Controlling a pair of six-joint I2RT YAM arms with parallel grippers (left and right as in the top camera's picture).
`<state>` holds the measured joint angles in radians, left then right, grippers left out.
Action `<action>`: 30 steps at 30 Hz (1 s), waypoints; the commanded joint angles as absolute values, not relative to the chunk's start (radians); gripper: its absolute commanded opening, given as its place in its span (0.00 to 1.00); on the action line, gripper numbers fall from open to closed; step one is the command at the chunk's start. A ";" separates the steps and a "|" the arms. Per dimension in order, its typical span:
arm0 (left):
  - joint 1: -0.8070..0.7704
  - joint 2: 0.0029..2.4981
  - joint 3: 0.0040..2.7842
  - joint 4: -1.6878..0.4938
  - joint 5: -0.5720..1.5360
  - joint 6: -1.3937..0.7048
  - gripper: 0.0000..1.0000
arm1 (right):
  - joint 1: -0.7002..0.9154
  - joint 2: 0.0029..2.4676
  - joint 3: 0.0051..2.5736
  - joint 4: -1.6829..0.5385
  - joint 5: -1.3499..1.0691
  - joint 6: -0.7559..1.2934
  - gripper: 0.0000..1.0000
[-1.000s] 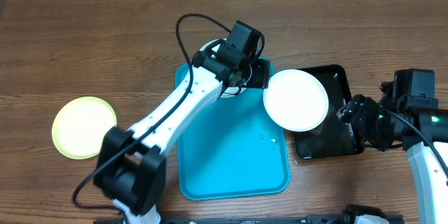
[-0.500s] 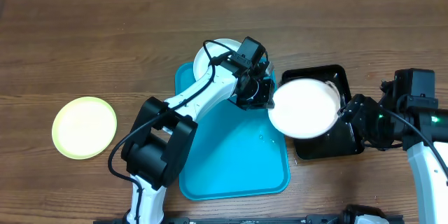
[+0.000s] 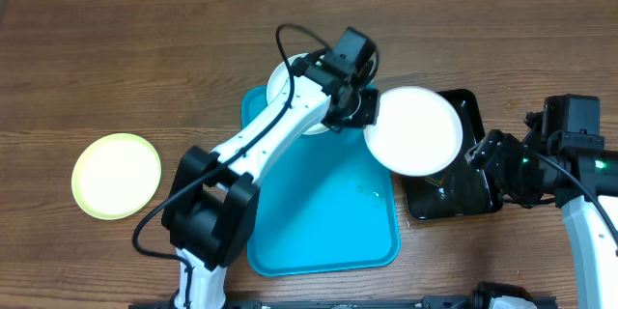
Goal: Clean dirty plates on tray and stack at the side
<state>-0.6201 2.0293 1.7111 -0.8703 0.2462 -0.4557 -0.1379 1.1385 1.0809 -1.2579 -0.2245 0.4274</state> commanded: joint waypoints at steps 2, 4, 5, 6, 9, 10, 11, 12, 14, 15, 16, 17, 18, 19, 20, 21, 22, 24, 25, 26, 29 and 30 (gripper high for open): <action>-0.751 1.980 1.820 -0.884 -0.244 -0.377 0.04 | -0.146 1.126 1.105 -1.259 -0.201 0.411 0.76; -0.813 1.980 1.827 -0.868 -0.445 -0.356 0.04 | -0.146 1.126 1.105 -1.262 -0.192 0.411 0.76; -0.844 1.980 1.827 -0.855 -0.532 -0.339 0.04 | -0.146 1.126 1.105 -1.263 -0.191 0.410 0.77; -0.911 1.980 1.827 -0.815 -0.710 -0.282 0.04 | -0.146 1.126 1.105 -1.264 -0.191 0.411 0.76; -0.996 1.980 1.827 -0.747 -0.931 -0.205 0.04 | -0.146 1.126 1.105 -1.269 -0.191 0.411 0.77; -1.015 1.980 1.827 -0.729 -0.973 -0.185 0.04 | -0.146 1.126 1.105 -1.270 -0.191 0.410 0.77; -1.033 1.980 1.827 -0.712 -1.005 -0.165 0.04 | -0.146 1.126 1.105 -1.270 -0.191 0.411 0.76; -1.044 1.980 1.827 -0.700 -1.018 -0.149 0.04 | -0.146 1.126 1.105 -1.270 -0.191 0.411 0.77; -1.056 1.980 1.827 -0.691 -1.025 -0.133 0.04 | -0.146 1.126 1.105 -1.270 -0.191 0.411 0.77; -1.059 1.980 1.827 -0.691 -1.029 -0.132 0.04 | -0.146 1.126 1.105 -1.270 -0.191 0.411 0.77; -1.060 1.980 1.827 -0.691 -1.031 -0.130 0.04 | -0.146 1.126 1.105 -1.270 -0.191 0.411 0.77; -1.060 1.980 1.827 -0.691 -1.031 -0.130 0.04 | -0.146 1.126 1.105 -1.270 -0.191 0.410 0.77; -1.060 1.980 1.827 -0.691 -1.031 -0.130 0.04 | -0.146 1.126 1.105 -1.270 -0.191 0.410 0.77; -1.060 1.980 1.827 -0.691 -1.032 -0.126 0.04 | -0.146 1.126 1.105 -1.270 -0.191 0.411 0.77; -1.060 1.980 1.827 -0.690 -1.032 -0.126 0.04 | -0.146 1.126 1.105 -1.270 -0.191 0.410 0.77; -1.059 1.980 1.827 -0.690 -1.032 -0.126 0.04 | -0.146 1.126 1.105 -1.270 -0.191 0.410 0.77; -1.059 1.980 1.827 -0.690 -1.034 -0.125 0.04 | -0.146 1.126 1.105 -1.270 -0.191 0.411 0.77; -1.059 1.980 1.827 -0.690 -1.045 -0.126 0.04 | -0.146 1.126 1.105 -1.270 -0.191 0.410 0.77; -1.059 1.980 1.827 -0.690 -1.055 -0.125 0.04 | -0.146 1.126 1.105 -1.270 -0.191 0.411 0.77; -1.059 1.980 1.827 -0.690 -1.064 -0.121 0.04 | -0.146 1.126 1.105 -1.271 -0.186 0.411 0.77; -1.059 1.980 1.827 -0.685 -1.077 -0.103 0.04 | -0.146 1.126 1.105 -1.277 -0.172 0.411 0.77; -1.059 1.980 1.827 -0.684 -1.077 -0.103 0.04 | -0.146 1.126 1.105 -1.279 -0.173 0.411 0.77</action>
<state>-1.0603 2.0083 1.8072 -0.6922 -1.0237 -0.1226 -0.1379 1.1385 1.0809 -1.2762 -0.1940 0.4248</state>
